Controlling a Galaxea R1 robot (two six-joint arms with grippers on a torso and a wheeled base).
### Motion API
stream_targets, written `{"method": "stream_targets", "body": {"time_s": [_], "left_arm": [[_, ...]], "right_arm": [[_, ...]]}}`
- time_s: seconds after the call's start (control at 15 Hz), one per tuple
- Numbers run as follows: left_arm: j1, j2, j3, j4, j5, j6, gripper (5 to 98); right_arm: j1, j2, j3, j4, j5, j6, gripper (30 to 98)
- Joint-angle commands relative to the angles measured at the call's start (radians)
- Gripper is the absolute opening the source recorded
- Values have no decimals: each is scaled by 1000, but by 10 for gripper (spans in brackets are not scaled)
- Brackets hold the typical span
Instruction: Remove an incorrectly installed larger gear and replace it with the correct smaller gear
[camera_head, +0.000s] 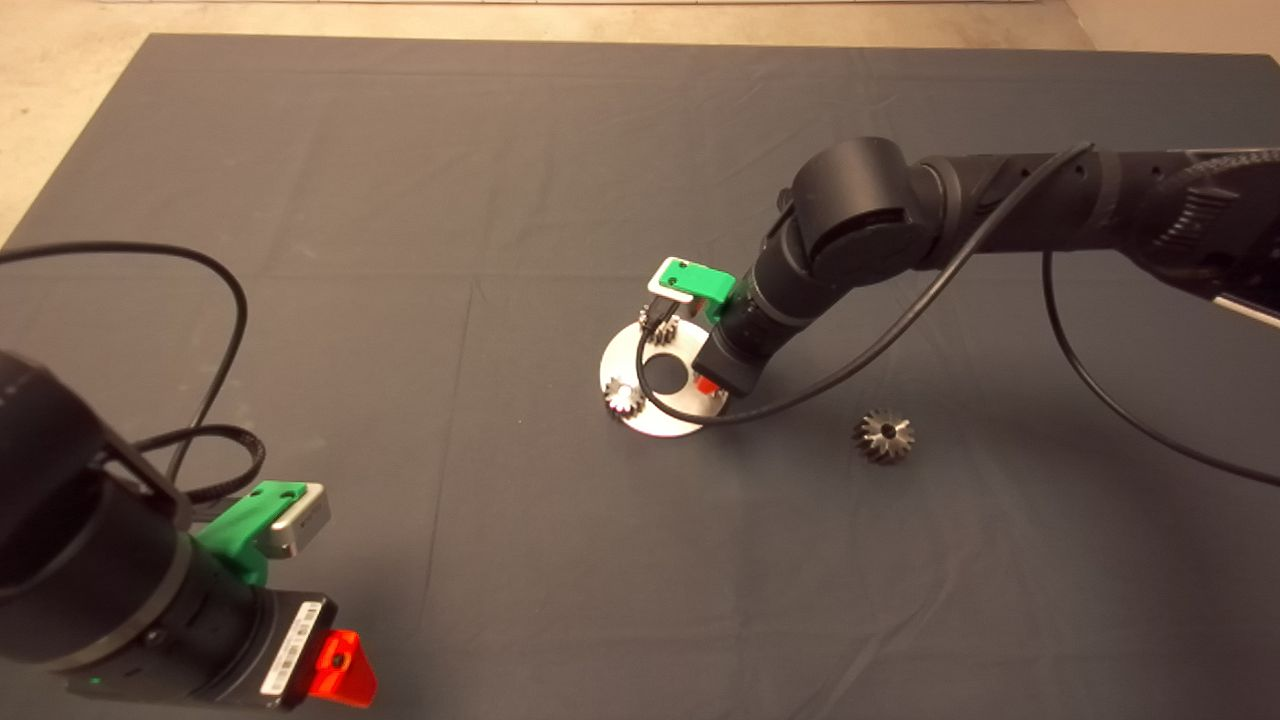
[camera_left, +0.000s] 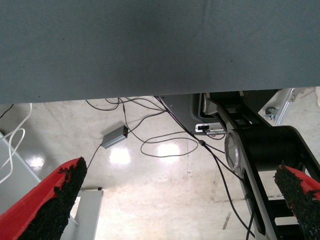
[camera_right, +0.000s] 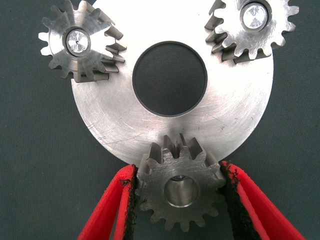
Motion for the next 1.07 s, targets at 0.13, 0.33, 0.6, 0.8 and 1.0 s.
{"method": "stream_targets", "body": {"time_s": [0.13,0.33,0.6,0.8,1.0], "left_arm": [[-5,0,16,-1,133,-3,976],[-5,-1,16,-1,133,-4,976],[-5,-1,16,-1,133,-4,976],[-5,-1,16,-1,133,-3,976],[-5,-1,14,-1,133,-3,976]], "right_arm": [[9,-1,8,-53,6,-2,394],[-11,-1,8,-80,6,-2,394],[-10,-4,8,-81,6,-2,394],[-4,-18,11,-81,6,0,394],[-3,-32,40,-81,6,0,394]]}}
